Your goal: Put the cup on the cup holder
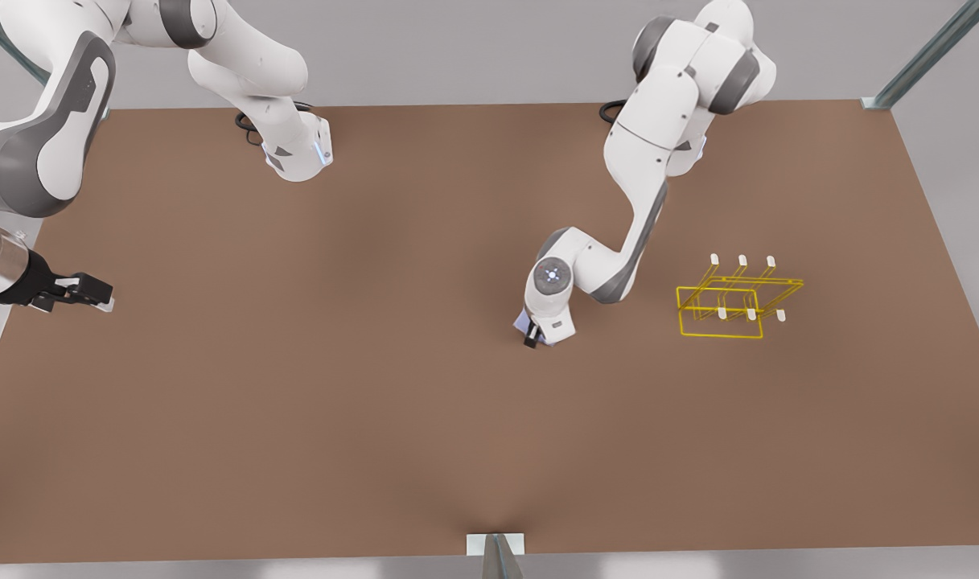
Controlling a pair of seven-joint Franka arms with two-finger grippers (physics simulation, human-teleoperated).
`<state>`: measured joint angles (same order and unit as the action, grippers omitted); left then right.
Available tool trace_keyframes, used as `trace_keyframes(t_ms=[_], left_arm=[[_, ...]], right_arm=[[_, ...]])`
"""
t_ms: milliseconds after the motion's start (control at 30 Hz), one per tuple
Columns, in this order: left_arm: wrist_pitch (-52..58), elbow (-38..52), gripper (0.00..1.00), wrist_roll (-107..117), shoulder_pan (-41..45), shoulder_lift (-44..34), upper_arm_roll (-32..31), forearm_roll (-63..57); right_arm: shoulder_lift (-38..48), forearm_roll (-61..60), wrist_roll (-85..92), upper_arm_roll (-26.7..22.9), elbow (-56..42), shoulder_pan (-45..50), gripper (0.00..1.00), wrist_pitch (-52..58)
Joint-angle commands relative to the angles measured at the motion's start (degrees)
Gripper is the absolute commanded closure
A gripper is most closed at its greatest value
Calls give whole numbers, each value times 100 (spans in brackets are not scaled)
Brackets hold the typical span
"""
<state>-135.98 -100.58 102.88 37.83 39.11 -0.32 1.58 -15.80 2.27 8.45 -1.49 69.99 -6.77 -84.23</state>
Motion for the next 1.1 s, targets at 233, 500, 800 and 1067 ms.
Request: trace_keyframes(t_ms=[233, 500, 800, 1067], left_arm=[[-148, 12, 19, 101, 40, 18, -3, 9], [-219, 12, 18, 101, 40, 88, 6, 0], [352, 311, 19, -31, 40, -167, 23, -359], [1618, 1734, 19, -5, 31, -351, 32, -1669]], right_arm=[[7, -7, -142, -1, -3, 0, 0, -23], [7, -7, -142, 8, -3, 0, 0, -23], [-2, -7, -142, -1, -38, 0, 0, -32], [-2, -7, -142, -1, -38, 0, 0, -32]])
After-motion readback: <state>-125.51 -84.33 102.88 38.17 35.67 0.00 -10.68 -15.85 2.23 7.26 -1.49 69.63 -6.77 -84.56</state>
